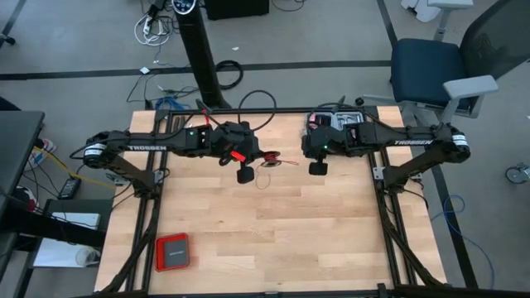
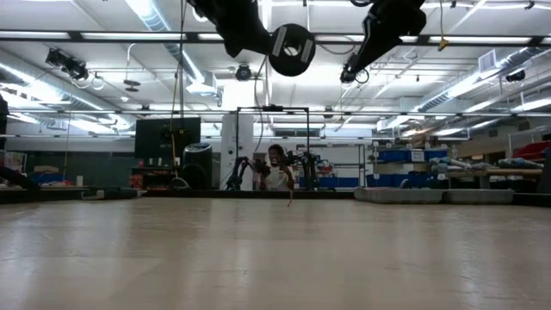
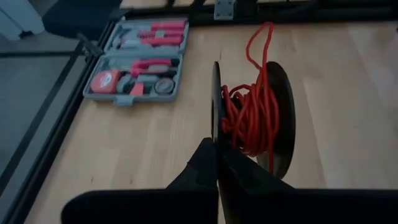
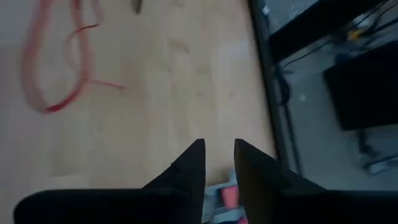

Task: Coil cords
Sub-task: Coil the red cable wire onto the black spool

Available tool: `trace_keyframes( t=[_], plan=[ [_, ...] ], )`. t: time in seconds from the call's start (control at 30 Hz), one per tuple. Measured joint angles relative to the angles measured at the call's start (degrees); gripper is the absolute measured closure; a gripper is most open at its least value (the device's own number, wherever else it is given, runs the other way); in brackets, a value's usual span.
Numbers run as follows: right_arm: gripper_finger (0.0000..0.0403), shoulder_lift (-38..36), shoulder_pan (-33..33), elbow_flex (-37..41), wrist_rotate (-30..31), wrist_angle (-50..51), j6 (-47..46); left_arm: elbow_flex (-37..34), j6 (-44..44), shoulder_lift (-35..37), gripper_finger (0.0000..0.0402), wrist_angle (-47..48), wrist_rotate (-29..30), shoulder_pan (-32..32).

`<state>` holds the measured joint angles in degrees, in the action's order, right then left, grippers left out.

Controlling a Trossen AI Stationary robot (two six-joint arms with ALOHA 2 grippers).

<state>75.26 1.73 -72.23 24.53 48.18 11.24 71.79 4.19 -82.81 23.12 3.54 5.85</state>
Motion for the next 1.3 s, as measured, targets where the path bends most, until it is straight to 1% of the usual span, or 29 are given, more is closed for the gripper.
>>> trace_keyframes(
  t=[0.1,0.17,0.2,0.27,0.37,0.5,0.6,0.67,0.73,0.9,1.0,1.13,1.3],
  plan=[
    [0.0326,0.0,-2.2,1.7,-0.4,-0.6,-3.0,0.0,-0.8,0.0,0.0401,0.9,1.2,0.0],
    [0.0327,0.0,-4.4,4.1,-0.3,-3.6,-4.1,0.0,-1.8,0.0,0.0401,1.1,1.6,0.0],
    [0.0327,0.0,-5.7,5.6,0.3,-5.5,-4.2,0.0,-2.0,0.0,0.0401,1.0,2.0,0.0],
    [0.0328,0.0,-8.4,9.1,3.5,-10.5,-4.4,0.1,-3.1,0.0,0.0401,0.9,3.3,0.0],
    [0.0328,0.1,-12.3,14.9,9.0,-22.2,-2.9,0.1,-5.4,0.0,0.0401,-0.4,5.8,0.0],
    [0.0328,0.1,-14.9,23.3,13.2,-45.1,-1.0,0.1,-9.0,0.0,0.0401,-4.1,8.0,0.0],
    [0.0328,0.1,-14.7,28.8,13.6,-60.7,-1.5,0.1,-11.2,0.0,0.0401,-7.8,8.3,0.0],
    [0.0328,0.2,-14.2,30.9,13.3,-67.8,-2.0,0.1,-12.9,0.0,0.0401,-10.1,8.4,0.0],
    [0.0328,0.5,-13.6,31.5,13.1,-70.5,-2.6,0.1,-14.1,0.0,0.0401,-11.9,8.4,0.0],
    [0.0323,1.8,-12.7,30.3,10.7,-71.6,-2.5,0.1,-16.5,0.0,0.0401,-14.8,8.6,0.0],
    [0.0317,2.9,-12.1,29.4,11.0,-72.5,-1.5,0.1,-16.9,0.0,0.0401,-15.1,8.8,0.0],
    [0.0304,4.8,-11.0,29.2,11.2,-76.4,-1.1,0.1,-18.0,0.0,0.0401,-15.2,8.8,0.0],
    [0.0292,7.4,-10.2,29.2,9.3,-80.0,-1.0,0.1,-18.0,0.0,0.0401,-15.5,8.9,0.0]
  ],
)
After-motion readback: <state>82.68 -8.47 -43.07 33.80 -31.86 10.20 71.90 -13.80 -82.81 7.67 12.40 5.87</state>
